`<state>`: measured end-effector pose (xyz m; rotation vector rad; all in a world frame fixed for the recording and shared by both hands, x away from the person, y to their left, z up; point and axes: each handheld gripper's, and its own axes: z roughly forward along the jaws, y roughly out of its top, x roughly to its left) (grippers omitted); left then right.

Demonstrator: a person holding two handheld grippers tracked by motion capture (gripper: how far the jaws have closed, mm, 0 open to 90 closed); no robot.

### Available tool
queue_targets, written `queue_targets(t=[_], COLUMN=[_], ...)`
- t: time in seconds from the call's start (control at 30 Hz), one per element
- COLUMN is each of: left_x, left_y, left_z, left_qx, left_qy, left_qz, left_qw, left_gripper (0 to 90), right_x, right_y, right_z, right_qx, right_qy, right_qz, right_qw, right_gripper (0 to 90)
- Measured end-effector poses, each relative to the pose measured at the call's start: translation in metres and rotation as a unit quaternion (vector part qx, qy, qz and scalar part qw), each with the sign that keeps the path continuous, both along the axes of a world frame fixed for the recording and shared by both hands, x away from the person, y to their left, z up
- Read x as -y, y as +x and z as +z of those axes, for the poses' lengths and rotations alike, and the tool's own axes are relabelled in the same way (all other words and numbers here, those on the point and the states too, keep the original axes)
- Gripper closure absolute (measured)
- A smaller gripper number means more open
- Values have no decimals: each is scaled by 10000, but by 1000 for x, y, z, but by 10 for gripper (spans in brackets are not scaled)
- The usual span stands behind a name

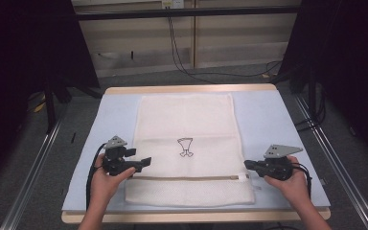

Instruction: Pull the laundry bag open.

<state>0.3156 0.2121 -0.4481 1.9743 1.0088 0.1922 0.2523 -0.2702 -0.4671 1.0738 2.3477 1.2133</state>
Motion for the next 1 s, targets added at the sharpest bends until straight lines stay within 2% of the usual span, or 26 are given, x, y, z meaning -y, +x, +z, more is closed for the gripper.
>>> queue_targets(t=[0.07, 0.1, 0.2, 0.23, 0.33, 0.4, 0.53, 0.7, 0.77, 0.83, 1.0], left_x=[1, 6, 10, 12, 18, 26, 38, 51, 57, 63, 81], left_y=[0, 1, 0, -1, -3, -4, -6, -8, -10, -11, -15], left_z=[0, 1, 2, 3, 6, 9, 9, 11, 13, 14, 15], left_qx=[-16, -112, -132, -150, -75, -81, -196, -204, -271, -233, -305], left_qy=[1, -112, -126, -102, -180, -196, -402, -361, -442, -431, -429], left_qz=[-27, -102, -155, -195, -298, -426, -551, -790, -874, -993, -1150], left_qw=[10000, 9998, 9997, 9996, 9994, 9989, 9975, 9960, 9948, 9938, 9920], left_gripper=[172, 148, 106, 100, 80, 56, 39, 24, 20, 19, 16], right_x=[1, 3, 4, 4, 4, 3, 5, 7, 6, 5, 1], right_y=[-1, -2, -2, -1, -1, -2, -4, -7, -9, -9, -10], right_z=[0, 2, 3, 4, 4, 3, 0, 0, -2, -3, -4], right_qx=[-9, -133, -123, -203, -252, -291, -339, -277, -297, -285, -284], right_qy=[56, 138, 208, 281, 307, 179, 165, 65, 8, -28, -32], right_qz=[16, -16, -25, -81, -76, 10, 41, 112, 148, 173, 269], right_qw=[10000, 9998, 9997, 9994, 9992, 9994, 9993, 9995, 9995, 9994, 9992], right_gripper=[900, 900, 900, 900, 900, 900, 900, 900, 900, 900, 900])
